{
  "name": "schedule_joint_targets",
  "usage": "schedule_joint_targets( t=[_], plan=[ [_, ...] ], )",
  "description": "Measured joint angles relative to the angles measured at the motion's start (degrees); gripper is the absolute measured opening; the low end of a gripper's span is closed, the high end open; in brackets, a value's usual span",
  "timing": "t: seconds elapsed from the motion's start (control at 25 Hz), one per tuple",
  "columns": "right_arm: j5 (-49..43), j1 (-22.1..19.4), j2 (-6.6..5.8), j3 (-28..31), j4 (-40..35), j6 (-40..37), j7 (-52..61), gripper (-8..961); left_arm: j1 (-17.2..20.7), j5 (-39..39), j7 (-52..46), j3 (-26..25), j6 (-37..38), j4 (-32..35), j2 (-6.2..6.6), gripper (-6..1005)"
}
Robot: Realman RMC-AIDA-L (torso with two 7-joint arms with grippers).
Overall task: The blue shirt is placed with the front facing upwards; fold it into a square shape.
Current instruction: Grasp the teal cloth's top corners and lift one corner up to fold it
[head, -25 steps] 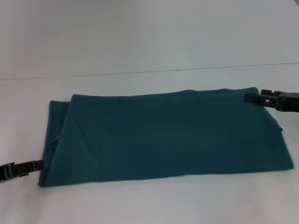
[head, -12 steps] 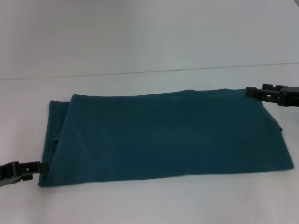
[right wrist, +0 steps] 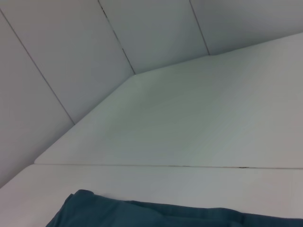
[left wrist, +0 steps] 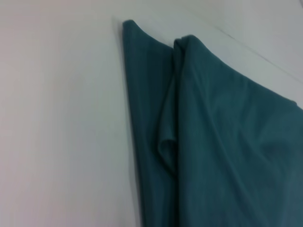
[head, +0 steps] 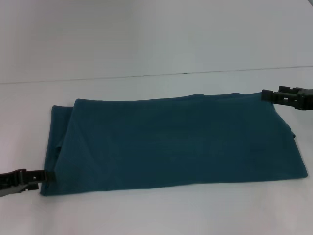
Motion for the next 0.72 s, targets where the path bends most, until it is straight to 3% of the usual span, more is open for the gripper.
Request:
schedule_joint_targets(
  t=[0.36, 0.72],
  plan=[
    [0.0, 0.1, -1.35, 0.0, 0.0, -0.1, 0.4, 920, -1.2, 2.5, -0.6, 1.0, 0.1, 0.5, 0.52, 670],
    [0.0, 0.8, -1.90, 0.0, -0.1, 0.2, 0.5, 921, -2.4, 4.6, -3.3, 2.8, -0.6, 0.5, 0.57, 671]
  ],
)
